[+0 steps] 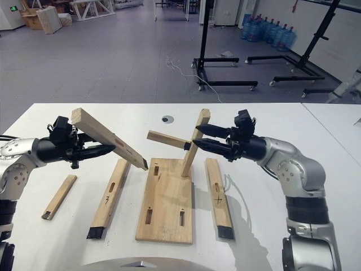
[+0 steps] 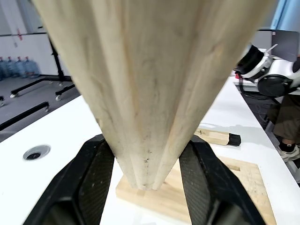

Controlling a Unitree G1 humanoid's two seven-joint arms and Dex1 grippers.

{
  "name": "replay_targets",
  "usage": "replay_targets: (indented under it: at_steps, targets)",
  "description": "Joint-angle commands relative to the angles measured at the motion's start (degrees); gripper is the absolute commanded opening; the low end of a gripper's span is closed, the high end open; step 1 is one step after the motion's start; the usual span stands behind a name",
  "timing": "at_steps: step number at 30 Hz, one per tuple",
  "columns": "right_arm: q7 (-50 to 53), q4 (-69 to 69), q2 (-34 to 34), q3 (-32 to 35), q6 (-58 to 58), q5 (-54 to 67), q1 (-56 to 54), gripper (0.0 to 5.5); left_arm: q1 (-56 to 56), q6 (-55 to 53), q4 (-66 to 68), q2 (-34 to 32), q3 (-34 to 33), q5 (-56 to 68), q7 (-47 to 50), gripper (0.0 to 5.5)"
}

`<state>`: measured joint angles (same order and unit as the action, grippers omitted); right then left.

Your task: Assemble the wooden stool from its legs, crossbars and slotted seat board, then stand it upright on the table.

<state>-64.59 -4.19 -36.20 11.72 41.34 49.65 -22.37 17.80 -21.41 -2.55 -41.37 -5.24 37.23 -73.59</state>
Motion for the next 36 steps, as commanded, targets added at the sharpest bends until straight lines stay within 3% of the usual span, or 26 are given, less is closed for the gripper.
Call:
replay_targets:
  at_steps: [1, 9, 19, 28, 36]
  targets:
    - [1.25, 2.14, 0.55, 2.81, 1.67, 3.55, -4.97, 3.39, 1.01, 2.32, -0.41, 1.26, 1.75, -2.31, -0.06, 2.0]
    - [5.03, 4.63, 2.5, 5.7, 2.84, 7.67, -8.17, 3.39, 1.2, 3.8, 1.36, 0.95, 5.5, -6.96, -1.43, 2.0]
    - [1.86, 8.54, 3.98, -2.53, 0.09, 0.61, -10.04, 3.39, 4.62, 3.58, 3.28, 2.23, 6.43, -7.95, -1.29, 2.0]
    - [2.03, 10.17, 4.81, -2.59, 1.24, 0.54, -9.84, 3.39, 4.67, 3.72, 5.88, 4.32, 8.35, -9.53, -1.28, 2.0]
    - [3.08, 10.07, 5.15, -1.57, 3.4, 1.95, -9.97, 3.39, 5.71, 5.0, 2.24, 0.94, 13.59, -14.39, -4.31, 2.0]
